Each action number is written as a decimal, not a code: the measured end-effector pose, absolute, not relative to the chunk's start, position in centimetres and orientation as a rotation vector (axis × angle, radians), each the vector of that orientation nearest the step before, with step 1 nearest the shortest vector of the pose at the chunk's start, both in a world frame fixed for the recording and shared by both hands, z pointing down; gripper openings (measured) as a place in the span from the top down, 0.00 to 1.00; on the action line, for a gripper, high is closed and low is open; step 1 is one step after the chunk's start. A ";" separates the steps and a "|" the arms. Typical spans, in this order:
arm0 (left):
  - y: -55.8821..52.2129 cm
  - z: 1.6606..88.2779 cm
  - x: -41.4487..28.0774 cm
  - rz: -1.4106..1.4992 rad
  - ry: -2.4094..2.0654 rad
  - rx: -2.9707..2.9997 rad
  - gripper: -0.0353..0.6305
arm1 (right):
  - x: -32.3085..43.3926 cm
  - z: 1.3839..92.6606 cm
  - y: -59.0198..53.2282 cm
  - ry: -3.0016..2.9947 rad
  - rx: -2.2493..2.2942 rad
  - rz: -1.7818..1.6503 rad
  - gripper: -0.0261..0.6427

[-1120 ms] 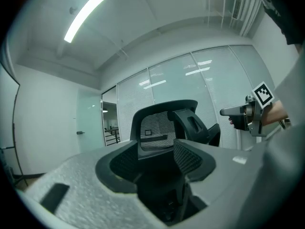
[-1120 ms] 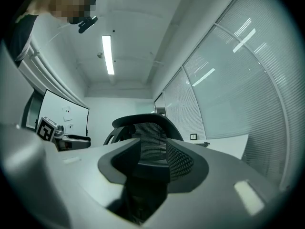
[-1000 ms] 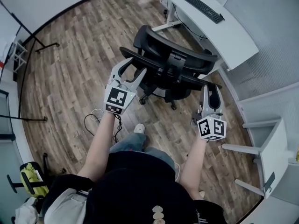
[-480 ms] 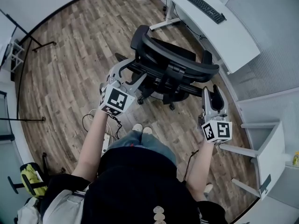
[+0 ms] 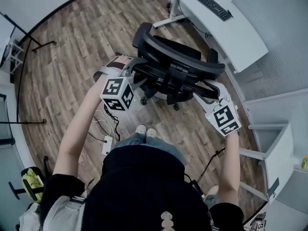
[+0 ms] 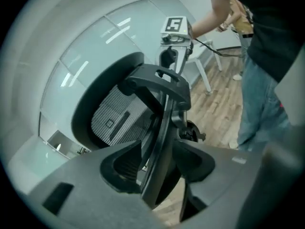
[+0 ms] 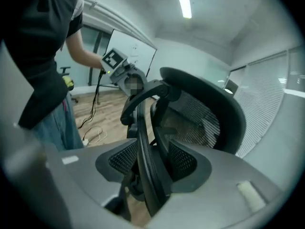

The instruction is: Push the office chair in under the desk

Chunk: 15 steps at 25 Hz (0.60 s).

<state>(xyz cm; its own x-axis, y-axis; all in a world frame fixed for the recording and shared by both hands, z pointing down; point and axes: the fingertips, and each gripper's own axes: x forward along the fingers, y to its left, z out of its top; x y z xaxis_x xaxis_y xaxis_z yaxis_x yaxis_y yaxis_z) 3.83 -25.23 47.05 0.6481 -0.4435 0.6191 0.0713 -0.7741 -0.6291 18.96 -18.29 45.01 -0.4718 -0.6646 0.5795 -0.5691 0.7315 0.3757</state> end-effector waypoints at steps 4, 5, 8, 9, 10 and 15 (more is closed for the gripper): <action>-25.0 49.2 4.3 -1.186 0.145 -2.102 0.63 | 18.8 47.4 -18.6 -2.048 0.735 -0.215 0.66; -25.1 49.6 4.3 -1.199 0.131 -2.075 0.63 | 18.7 48.0 -18.6 -2.018 0.695 -0.220 0.66; -25.5 50.1 4.7 -1.218 0.124 -2.017 0.68 | 18.4 49.5 -18.7 -1.942 0.595 -0.232 0.64; -25.6 50.2 4.8 -1.223 0.121 -2.007 0.68 | 18.2 49.8 -18.8 -1.919 0.570 -0.240 0.64; -25.6 50.3 4.9 -1.227 0.117 -2.001 0.68 | 18.1 50.2 -18.9 -1.899 0.547 -0.247 0.65; -25.8 50.8 5.2 -1.236 0.096 -1.973 0.69 | 17.6 51.5 -19.2 -1.855 0.466 -0.263 0.72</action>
<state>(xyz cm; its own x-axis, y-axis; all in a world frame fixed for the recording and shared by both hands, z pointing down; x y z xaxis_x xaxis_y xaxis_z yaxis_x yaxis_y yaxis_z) 5.20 -25.76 50.84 0.5223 -0.4435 0.7284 0.3258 -0.6856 -0.6510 17.59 -19.19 51.52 -0.2737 -0.4411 0.8547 -0.1857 0.8962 0.4030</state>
